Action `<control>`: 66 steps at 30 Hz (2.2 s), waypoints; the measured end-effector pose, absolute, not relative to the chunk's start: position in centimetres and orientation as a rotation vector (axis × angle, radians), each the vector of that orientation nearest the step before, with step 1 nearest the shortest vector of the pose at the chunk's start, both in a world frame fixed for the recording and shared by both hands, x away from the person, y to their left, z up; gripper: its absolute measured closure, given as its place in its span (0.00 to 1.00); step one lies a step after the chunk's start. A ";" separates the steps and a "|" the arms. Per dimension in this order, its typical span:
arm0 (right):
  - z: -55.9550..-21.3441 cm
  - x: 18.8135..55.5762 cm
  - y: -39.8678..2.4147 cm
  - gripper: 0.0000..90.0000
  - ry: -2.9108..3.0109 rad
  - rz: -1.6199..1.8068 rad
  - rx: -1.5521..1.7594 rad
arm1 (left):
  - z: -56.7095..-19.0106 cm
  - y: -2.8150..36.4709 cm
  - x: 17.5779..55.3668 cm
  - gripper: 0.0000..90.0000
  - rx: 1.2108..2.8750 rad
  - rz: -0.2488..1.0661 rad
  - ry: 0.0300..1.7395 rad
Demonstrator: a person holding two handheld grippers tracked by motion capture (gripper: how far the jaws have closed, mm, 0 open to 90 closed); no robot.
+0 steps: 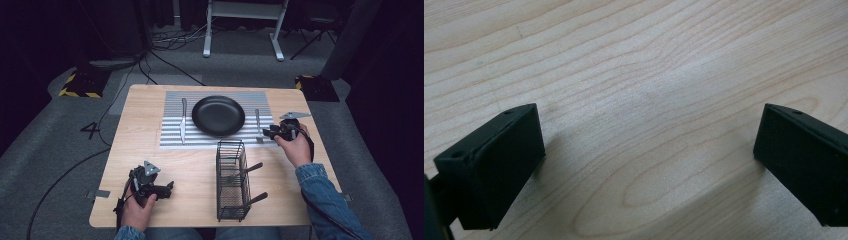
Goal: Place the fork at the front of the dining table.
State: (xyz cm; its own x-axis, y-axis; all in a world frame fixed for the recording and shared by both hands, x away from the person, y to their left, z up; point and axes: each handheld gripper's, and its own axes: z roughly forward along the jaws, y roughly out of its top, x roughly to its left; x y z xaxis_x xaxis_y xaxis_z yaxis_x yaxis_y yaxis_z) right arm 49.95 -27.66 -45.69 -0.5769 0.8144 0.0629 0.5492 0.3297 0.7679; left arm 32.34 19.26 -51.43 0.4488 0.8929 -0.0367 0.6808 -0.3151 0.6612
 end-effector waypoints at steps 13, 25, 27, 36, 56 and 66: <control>-48.3 47.4 -27.8 0.70 2.365 1.041 1.247 | -51.4 19.2 32.4 0.00 2.098 0.452 1.315; -48.0 50.6 -28.2 0.75 2.349 0.980 1.263 | -51.4 19.2 32.4 0.00 2.097 0.452 1.316; -48.1 51.0 -28.2 0.75 2.339 0.988 1.278 | -51.4 19.2 32.4 0.00 2.097 0.453 1.316; -48.3 52.0 -28.2 0.67 2.284 1.051 1.326 | -51.4 19.2 32.4 0.00 2.096 0.454 1.316; -44.2 46.4 -30.1 0.49 2.265 1.136 1.198 | -51.4 19.2 32.4 0.00 2.097 0.453 1.316; -43.0 42.5 -31.5 0.46 2.287 1.159 1.200 | -51.4 19.2 32.4 0.00 2.097 0.453 1.316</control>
